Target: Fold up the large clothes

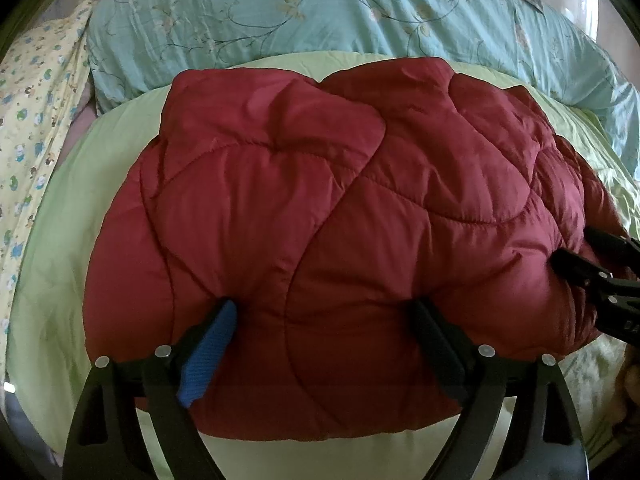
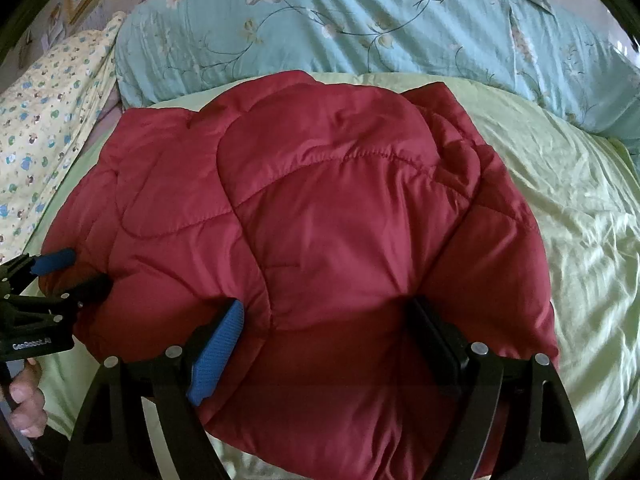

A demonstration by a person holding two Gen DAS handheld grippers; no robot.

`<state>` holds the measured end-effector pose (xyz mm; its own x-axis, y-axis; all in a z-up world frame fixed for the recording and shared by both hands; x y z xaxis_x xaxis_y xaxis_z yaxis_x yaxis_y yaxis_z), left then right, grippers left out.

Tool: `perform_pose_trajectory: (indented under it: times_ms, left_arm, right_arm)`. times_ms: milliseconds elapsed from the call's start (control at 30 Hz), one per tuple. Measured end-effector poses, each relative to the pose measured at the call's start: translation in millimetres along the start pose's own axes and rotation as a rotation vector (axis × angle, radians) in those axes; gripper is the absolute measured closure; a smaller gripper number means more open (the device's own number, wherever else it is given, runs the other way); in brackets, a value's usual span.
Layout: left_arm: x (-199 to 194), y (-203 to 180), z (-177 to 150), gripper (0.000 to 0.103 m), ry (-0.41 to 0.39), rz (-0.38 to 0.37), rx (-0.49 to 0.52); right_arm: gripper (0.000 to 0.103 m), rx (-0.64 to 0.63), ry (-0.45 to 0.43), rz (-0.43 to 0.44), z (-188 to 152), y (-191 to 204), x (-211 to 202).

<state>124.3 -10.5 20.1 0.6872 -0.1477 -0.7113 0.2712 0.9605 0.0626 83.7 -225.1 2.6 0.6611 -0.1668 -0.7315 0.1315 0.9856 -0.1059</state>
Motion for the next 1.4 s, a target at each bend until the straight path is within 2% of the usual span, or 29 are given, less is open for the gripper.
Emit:
perform_pose_trajectory:
  times_ms: [367,433,533,633,967,1267,1400]
  left_arm:
    - [7,-1,0,0.006,-0.004,0.002,0.004]
    - [8,0,1,0.005,-0.004,0.003,0.004]
    - [7,0,0,0.005,-0.004,0.002,0.002]
    - [7,-1,0,0.005,-0.005,0.004,0.004]
    - [-13,-1,1,0.008,-0.028,0.005,0.015]
    - [-41,15,3,0.011,-0.066,0.088,-0.006]
    - [-44,19,2,0.012,-0.076,0.103,-0.009]
  right_arm:
    - [0.017,0.040,-0.103,0.047,16,7,-32]
    - [0.017,0.030,-0.089,0.048,16,10,-27]
    - [0.015,-0.011,-0.025,-0.015,8,10,-4]
    - [0.011,-0.037,-0.014,-0.045,8,9,6]
    - [0.011,-0.032,-0.013,-0.050,5,9,8]
    - [0.011,-0.031,-0.016,-0.046,5,8,8]
    - [0.011,-0.031,-0.015,-0.046,5,7,7]
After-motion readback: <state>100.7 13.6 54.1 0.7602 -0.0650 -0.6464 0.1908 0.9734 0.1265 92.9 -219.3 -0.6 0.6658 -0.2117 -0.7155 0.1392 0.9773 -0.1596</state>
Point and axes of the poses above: each gripper's, at about its wrist camera, not at the fingertips, and x roughly the way its jaws point, y to its left, z to its top, the point moved 2 cm from there along x, roughly the way its jaws point, and after that the axes turned 10 degrees about -y, right-handed, at the moved point
